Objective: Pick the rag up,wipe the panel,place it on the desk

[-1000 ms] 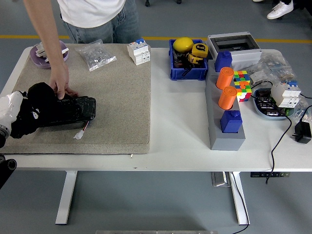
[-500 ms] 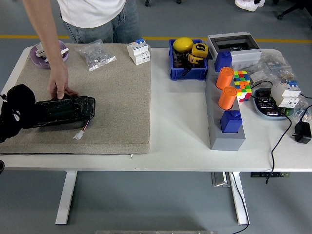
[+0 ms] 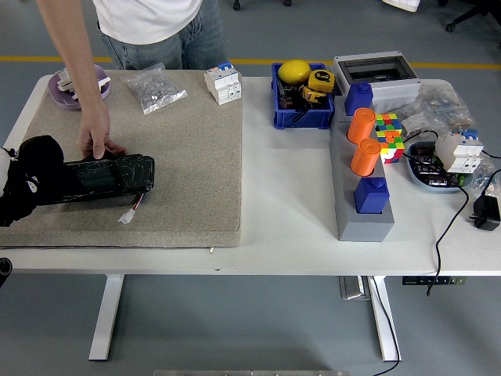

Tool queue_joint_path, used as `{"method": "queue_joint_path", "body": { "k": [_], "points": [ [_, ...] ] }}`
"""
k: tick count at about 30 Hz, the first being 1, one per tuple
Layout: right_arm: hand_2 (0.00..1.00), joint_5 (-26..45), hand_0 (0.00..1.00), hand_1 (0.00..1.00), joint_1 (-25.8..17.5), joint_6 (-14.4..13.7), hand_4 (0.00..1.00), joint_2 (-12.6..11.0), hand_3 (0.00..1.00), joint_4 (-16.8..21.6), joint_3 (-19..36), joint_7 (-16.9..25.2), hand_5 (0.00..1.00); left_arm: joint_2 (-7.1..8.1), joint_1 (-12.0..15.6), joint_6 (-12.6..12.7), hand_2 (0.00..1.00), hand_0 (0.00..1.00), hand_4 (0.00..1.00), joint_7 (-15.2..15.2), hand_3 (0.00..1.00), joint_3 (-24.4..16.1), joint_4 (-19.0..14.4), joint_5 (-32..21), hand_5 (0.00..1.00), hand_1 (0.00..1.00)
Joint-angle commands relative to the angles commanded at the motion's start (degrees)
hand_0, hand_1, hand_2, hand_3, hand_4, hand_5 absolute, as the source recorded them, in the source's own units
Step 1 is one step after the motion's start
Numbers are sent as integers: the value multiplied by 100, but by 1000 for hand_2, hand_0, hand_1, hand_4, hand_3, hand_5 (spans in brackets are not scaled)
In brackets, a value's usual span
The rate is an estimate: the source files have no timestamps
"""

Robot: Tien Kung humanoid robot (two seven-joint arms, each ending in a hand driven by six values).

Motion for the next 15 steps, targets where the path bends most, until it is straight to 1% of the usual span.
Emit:
{"method": "queue_joint_path", "body": {
  "k": [4, 10, 12, 15],
  "points": [
    [718, -3, 727, 601, 5, 1, 998, -3, 756, 0, -12, -3, 610, -47, -54, 12, 528, 183, 108, 50, 458, 200, -114, -53, 2, 116],
    [718, -4, 729, 598, 6, -1, 998, -13, 756, 4, -21, -5, 611, -60, -146, 43, 529, 183, 109, 106, 458, 573, -277, -163, 2, 117],
    [718, -5, 728, 597, 7, -1, 998, -16, 756, 3, -24, -5, 609, -80, -202, 42, 533, 183, 110, 158, 459, 775, -415, -166, 2, 117],
    [718, -7, 728, 597, 11, 0, 998, -15, 756, 7, -30, -5, 609, -110, -258, 50, 533, 183, 110, 223, 459, 958, -560, -175, 2, 117]
  ]
}}
